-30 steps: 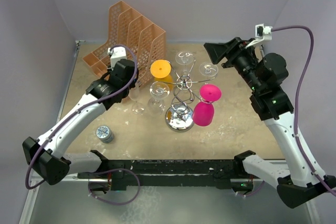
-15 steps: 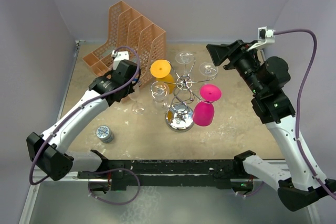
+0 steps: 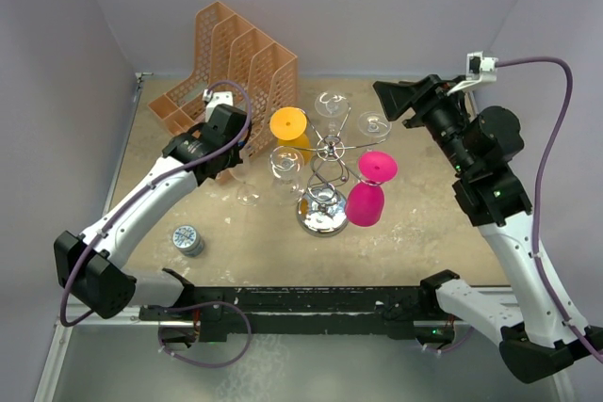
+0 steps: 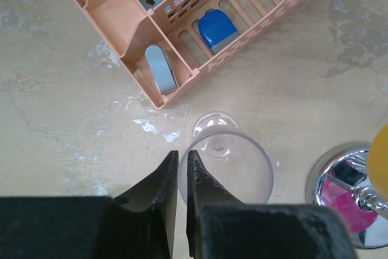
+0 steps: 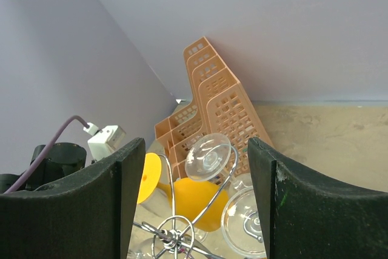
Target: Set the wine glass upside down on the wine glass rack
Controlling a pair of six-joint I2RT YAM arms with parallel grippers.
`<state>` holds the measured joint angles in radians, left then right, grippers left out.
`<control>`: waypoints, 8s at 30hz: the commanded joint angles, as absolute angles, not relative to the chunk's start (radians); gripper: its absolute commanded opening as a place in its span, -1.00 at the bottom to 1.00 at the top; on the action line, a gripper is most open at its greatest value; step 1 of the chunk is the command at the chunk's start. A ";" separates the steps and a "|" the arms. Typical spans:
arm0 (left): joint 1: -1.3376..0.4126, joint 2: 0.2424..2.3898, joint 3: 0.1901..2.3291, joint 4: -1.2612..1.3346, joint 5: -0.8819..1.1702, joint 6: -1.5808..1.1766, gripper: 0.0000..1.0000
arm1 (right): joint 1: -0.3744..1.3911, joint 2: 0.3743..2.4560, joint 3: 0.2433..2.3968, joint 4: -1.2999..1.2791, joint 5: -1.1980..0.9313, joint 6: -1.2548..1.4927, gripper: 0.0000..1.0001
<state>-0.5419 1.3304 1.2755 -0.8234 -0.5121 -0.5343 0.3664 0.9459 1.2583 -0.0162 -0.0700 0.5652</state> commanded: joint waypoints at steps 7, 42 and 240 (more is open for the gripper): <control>-0.520 1.339 1.270 -0.810 -0.496 -0.518 -1.00 | 0.368 0.917 1.246 0.039 -0.061 0.580 0.39; -0.520 0.908 1.504 -0.248 -0.526 -0.588 -1.00 | 0.368 1.063 1.240 0.461 -0.341 0.801 0.53; -0.911 1.383 1.555 0.480 0.328 -1.642 -1.00 | 0.380 0.607 1.483 -0.148 -0.473 -0.176 0.51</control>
<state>-0.9058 1.4334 1.5715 0.4015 0.3096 -1.5627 0.3775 0.6327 1.4605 -0.2409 -0.4465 -0.2455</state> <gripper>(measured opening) 0.020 0.751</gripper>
